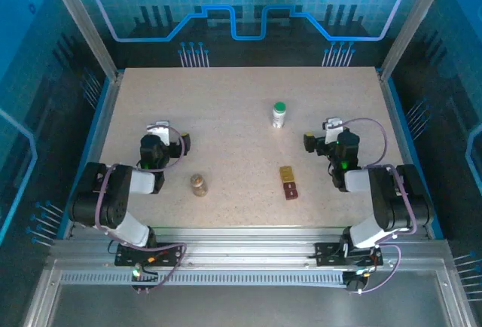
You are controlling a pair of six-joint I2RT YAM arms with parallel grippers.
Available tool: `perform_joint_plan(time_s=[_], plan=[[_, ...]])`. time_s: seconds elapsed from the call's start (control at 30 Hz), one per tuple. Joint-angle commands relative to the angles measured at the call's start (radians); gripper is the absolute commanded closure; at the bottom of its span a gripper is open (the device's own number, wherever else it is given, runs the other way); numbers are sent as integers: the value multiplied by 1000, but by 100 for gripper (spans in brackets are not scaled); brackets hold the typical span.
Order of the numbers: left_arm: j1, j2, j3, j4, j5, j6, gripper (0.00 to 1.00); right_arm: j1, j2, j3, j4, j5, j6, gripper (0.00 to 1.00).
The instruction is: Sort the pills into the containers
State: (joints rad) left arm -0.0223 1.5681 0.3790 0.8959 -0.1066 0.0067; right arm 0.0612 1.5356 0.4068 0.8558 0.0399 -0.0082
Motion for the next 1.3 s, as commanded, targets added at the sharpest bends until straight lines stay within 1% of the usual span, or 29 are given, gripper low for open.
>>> perform_joint_plan(time_s=[0.0,0.83,1.03,1.27], plan=[[2,-19,5,23,27,9,1,-9,-2,1,1,-25,-8,0],[24,-20,9,14,50,-8,1,-9,-2,2,1,-17,-2,0],[24,-19,8,14,50,-7,1,-39,-3,-8,18,-73,16,0],[22,-19,10,13,45,-2,1,-10,-1,5,-1,-25,-5,0]])
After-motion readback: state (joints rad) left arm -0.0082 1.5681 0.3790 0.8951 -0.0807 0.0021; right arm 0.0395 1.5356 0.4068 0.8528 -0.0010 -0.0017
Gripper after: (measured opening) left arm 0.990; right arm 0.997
